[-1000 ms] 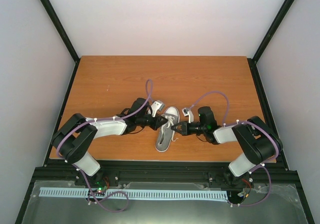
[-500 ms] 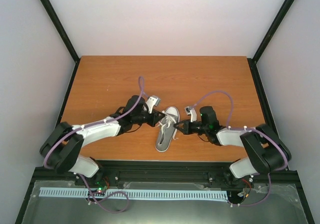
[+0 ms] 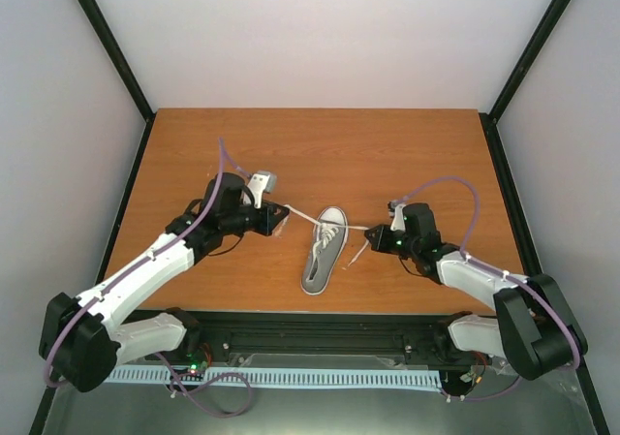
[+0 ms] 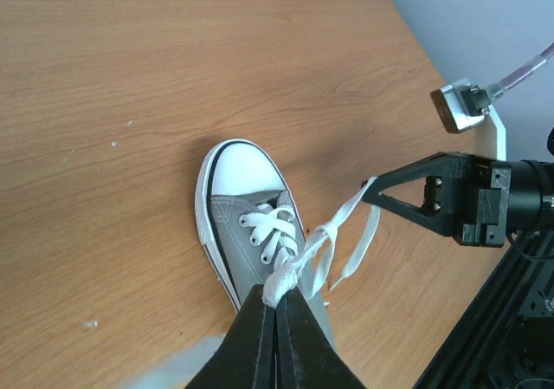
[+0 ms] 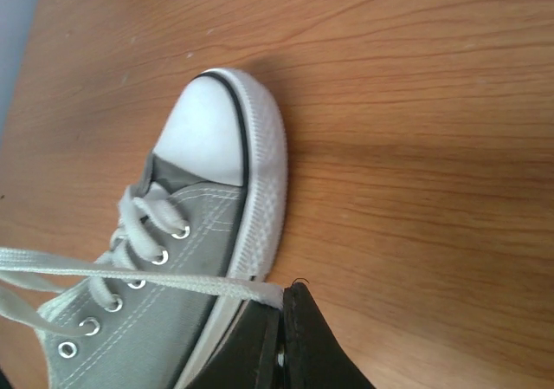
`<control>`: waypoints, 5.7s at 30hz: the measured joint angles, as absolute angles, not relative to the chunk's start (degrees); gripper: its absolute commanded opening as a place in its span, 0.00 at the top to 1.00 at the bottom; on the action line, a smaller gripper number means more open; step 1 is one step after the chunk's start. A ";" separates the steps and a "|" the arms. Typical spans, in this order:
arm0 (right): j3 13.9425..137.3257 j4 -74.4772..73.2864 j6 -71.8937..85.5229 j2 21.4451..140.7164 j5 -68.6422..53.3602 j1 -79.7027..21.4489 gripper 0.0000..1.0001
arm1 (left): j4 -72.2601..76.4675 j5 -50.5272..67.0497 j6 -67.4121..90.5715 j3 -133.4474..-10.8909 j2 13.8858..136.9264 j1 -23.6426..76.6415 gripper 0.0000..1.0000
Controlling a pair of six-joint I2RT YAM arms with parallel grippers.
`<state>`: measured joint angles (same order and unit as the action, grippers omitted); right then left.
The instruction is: Tie the shoes
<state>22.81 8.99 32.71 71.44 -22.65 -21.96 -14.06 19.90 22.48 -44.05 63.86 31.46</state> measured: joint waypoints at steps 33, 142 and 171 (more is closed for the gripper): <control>17.58 -18.24 36.49 49.50 -20.91 -5.98 0.97 | -25.41 8.51 39.09 -30.39 59.42 19.62 0.99; 73.65 -9.52 30.63 99.74 -22.15 -29.39 0.54 | 17.93 31.35 9.50 -32.49 82.91 36.03 0.99; 40.51 4.45 24.23 81.23 -45.84 -30.96 0.52 | 18.87 31.59 9.89 -32.34 83.79 36.05 0.99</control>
